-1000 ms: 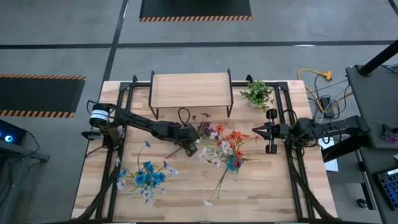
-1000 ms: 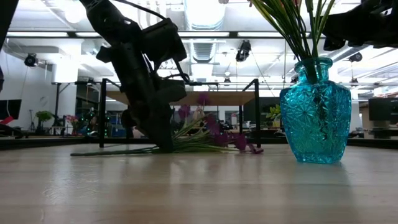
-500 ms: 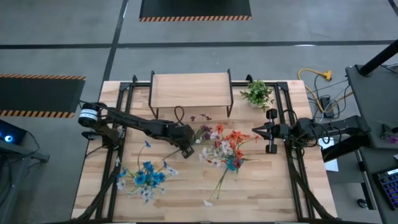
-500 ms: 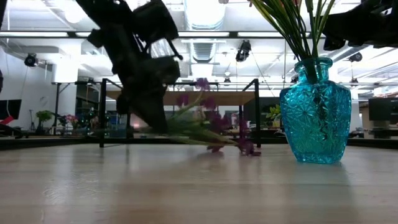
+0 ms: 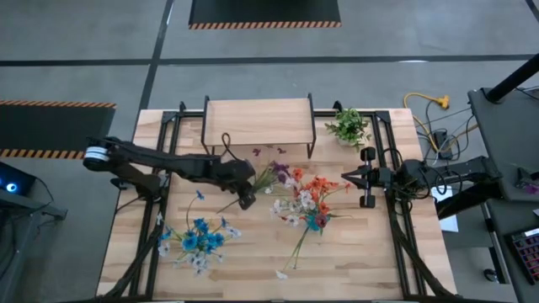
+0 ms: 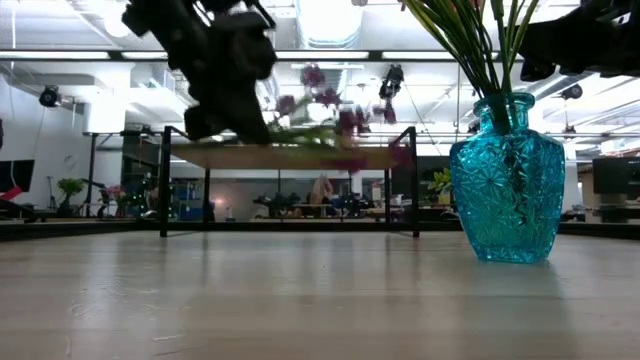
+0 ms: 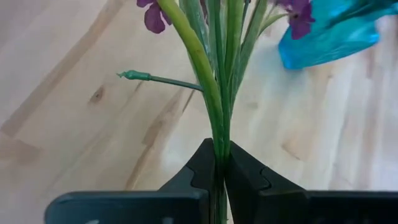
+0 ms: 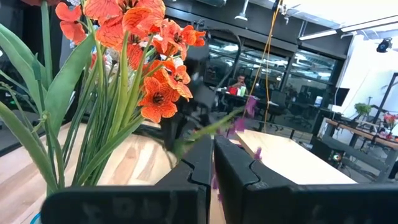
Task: Pick and place flowers into a vace then onto a shelf
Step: Put the violet flowers into the transparent vase
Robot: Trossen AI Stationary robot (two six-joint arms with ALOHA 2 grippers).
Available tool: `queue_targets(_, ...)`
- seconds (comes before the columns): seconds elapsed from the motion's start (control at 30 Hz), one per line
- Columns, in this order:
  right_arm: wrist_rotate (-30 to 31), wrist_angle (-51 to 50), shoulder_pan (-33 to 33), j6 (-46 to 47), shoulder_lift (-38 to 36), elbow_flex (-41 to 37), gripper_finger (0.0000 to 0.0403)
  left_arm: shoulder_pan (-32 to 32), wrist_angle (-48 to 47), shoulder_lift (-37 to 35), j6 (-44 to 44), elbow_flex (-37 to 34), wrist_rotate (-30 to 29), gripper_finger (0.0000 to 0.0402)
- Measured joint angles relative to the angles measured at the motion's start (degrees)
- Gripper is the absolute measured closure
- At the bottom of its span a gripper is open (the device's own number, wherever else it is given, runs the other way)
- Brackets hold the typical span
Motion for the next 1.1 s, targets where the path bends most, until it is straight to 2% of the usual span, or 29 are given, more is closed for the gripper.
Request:
queue_targets(0.2, 0.0, 0.0, 0.0, -0.1, 0.0, 0.0, 0.0394, -0.1, -1.5, -6.9, 0.3, 0.0, -0.1, 0.0396)
queue_targets(0.8, 0.0, 0.0, 0.0, 0.0, 0.0, 0.0, 0.0394, -0.1, -1.2, -27.2, 12.2, 0.0, -5.1, 0.0396)
queue_targets(1.1, 0.0, 0.0, 0.0, 0.0, 0.0, 0.0, 0.0394, -5.0, -0.2, -36.5, 19.4, -0.3, -6.5, 0.0396)
